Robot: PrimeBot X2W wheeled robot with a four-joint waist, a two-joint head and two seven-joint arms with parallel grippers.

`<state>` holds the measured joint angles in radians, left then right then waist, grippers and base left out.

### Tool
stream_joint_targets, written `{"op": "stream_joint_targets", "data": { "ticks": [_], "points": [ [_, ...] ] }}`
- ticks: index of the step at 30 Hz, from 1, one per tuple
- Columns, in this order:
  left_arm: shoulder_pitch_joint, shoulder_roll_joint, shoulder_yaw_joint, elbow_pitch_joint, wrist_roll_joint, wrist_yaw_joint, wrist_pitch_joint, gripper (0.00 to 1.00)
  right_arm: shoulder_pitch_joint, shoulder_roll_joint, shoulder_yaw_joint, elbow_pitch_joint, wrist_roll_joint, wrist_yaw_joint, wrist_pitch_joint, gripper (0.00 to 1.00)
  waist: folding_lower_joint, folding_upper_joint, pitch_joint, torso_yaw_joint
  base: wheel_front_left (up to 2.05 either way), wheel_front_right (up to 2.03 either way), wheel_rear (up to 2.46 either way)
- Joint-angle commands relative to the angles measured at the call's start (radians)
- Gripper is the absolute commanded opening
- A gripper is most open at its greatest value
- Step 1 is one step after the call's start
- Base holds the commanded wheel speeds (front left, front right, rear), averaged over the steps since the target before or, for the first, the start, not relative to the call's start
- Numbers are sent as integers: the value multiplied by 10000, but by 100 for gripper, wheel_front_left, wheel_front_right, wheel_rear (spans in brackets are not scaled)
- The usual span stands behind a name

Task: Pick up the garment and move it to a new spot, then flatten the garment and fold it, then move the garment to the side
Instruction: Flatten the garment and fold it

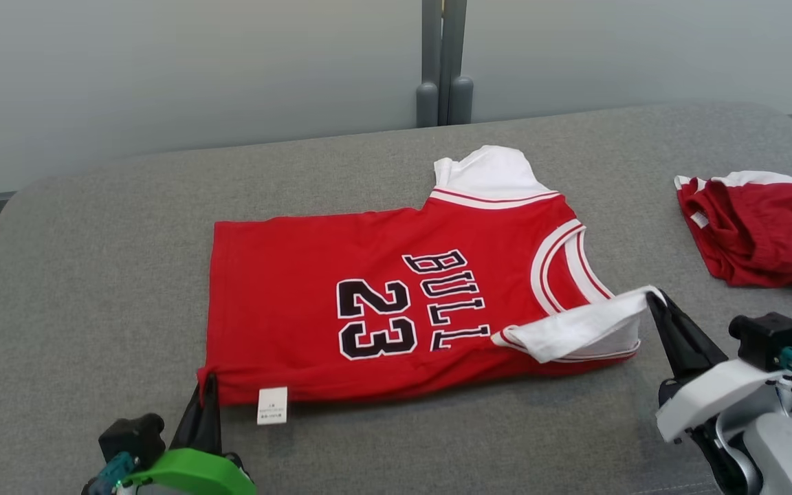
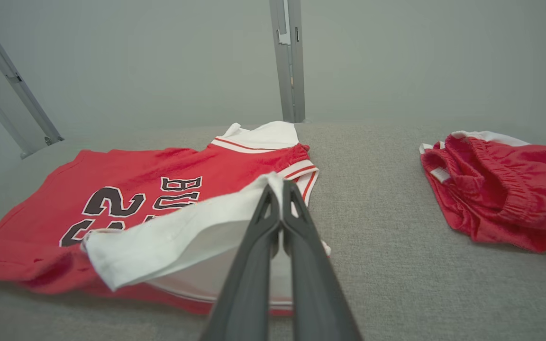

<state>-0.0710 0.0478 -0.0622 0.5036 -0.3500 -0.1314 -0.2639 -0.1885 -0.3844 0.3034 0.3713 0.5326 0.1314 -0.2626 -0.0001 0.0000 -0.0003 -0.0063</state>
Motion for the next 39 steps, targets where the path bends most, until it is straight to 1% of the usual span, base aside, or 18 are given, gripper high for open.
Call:
{"op": "stream_joint_targets", "data": {
  "ticks": [1,6,14,15,16,17,18,20,23,25,27,29,35,39],
  "points": [
    [-348,69,-49,143,135,26,-2,0,-344,58,63,180,-219,-16,-26,0,1,0,204,105,0,0,0],
    [-1170,85,-211,535,320,26,-2,0,-1250,234,181,962,-564,-16,-26,0,1,0,738,256,0,0,0],
    [-2499,65,-141,1503,576,26,-2,0,-2700,537,135,2443,-1132,-16,-26,0,1,0,1852,446,0,0,0],
    [-2595,63,-108,1599,552,26,-2,4,-2814,577,64,2610,-1156,-16,-26,9,1,0,1945,446,0,0,0],
    [-2687,63,-56,1682,545,26,-2,35,-2931,640,31,2738,-1171,-16,-26,40,1,0,2050,441,0,0,0],
    [-2773,60,-8,1706,567,26,-3,72,-3067,686,-16,2833,-1252,-16,-26,84,1,0,2133,432,0,0,0],
    [-2832,58,50,1769,567,26,-2,100,-3183,719,-60,2892,-1320,-16,-26,100,1,0,2204,422,0,0,0],
    [-2916,62,194,1804,555,31,-2,100,-3334,763,-317,3009,-1518,-16,-26,100,1,0,2308,402,0,0,0],
    [-2973,54,400,1582,638,108,-3,100,-3407,925,-1010,2946,-1956,-16,-26,100,1,0,2394,396,0,0,0],
    [-2819,56,470,1383,584,180,-2,100,-3179,1064,-1518,2780,-2214,-16,-26,100,1,0,2369,398,0,0,0],
    [-2540,55,476,1126,636,222,-2,100,-2751,1155,-1772,2597,-2367,-16,-26,100,1,0,2262,417,0,0,0],
    [-2220,53,454,970,572,212,-2,100,-2343,1224,-1904,2392,-2320,-16,-26,100,1,0,2124,400,0,0,0],
    [-1486,52,453,530,450,270,-2,100,-1188,1439,-1738,2210,-2056,-16,-26,100,1,0,1850,224,0,0,0],
    [-1247,51,314,403,409,256,-2,100,-981,1512,-1800,2367,-1948,-16,-26,100,1,0,1819,169,0,0,0]
  ]
}}
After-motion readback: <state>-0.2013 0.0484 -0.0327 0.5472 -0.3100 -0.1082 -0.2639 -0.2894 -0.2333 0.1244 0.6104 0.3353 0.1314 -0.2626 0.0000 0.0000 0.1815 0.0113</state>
